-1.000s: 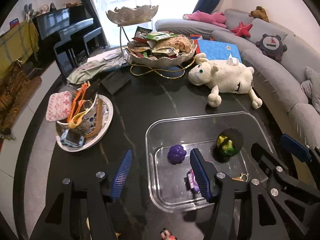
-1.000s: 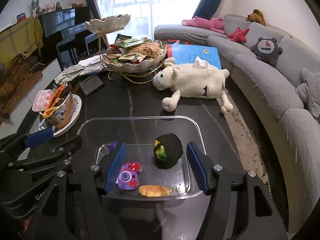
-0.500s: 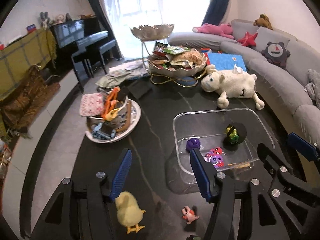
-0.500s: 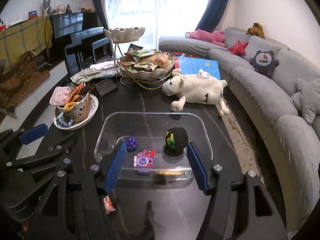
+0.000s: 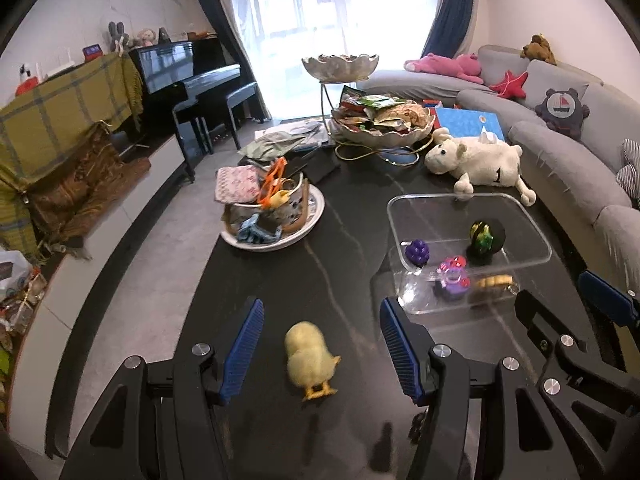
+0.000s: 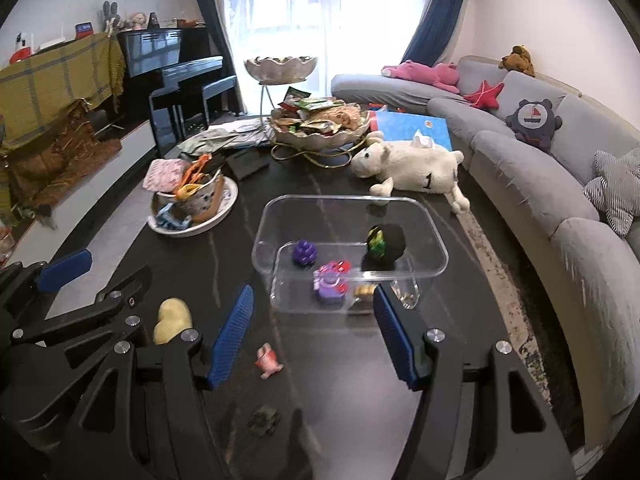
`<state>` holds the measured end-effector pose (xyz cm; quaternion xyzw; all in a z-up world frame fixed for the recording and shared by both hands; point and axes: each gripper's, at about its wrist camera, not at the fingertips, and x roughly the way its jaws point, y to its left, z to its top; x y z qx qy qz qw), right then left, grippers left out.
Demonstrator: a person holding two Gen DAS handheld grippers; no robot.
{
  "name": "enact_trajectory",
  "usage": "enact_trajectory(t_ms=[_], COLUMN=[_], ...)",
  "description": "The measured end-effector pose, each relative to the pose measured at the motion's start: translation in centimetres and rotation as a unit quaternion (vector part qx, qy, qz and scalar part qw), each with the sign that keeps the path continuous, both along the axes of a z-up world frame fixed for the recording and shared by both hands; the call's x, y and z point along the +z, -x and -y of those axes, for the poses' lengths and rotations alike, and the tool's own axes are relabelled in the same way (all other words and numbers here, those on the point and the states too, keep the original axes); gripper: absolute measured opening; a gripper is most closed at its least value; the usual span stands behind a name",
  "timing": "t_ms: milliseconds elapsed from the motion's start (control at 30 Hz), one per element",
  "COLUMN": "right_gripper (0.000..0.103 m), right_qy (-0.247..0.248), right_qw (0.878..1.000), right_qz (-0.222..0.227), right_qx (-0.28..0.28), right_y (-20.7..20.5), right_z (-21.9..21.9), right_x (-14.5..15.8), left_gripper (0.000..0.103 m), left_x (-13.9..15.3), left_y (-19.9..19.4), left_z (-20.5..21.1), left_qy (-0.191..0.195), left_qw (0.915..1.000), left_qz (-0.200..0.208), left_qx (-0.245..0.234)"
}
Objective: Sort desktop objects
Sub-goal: 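Withdraw both open tools from the box back over the table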
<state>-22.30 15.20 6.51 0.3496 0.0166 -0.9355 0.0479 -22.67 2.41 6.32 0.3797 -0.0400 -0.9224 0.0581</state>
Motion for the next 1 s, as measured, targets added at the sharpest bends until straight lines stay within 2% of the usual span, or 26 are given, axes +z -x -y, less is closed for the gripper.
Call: enact_trajectory(t_ms=[300, 500, 733, 1000], right_gripper=[0.06, 0.06, 0.06, 0.059], right_qy=[0.002, -0.003, 0.007, -0.002], right_qw=[1.0, 1.0, 0.999, 0.998], right_qz=[-0.006, -0.004, 0.012, 0.041], right_qx=[0.012, 0.018, 0.035, 0.045], right_y=[-4.7, -7.8, -11.2, -13.1], right_z=[1.0, 1.5, 1.9, 2.6], right_x=[0.2, -0.4, -2.3, -5.1], left_gripper=[0.057, 0.057, 0.057, 0.057], left_x=[0.3, -1.2, -3.2, -5.7], left_y=[-5.0, -7.6, -10.4, -13.2], left_z=[1.0, 1.5, 2.2, 2.8], left_qy=[0.01, 0.006, -0.001, -0.006], left_qw=[0.9999, 0.9999, 0.9995, 0.9981], left_qz=[-0.008, 0.009, 0.031, 0.061], left_qx=[0.01, 0.008, 0.005, 0.001])
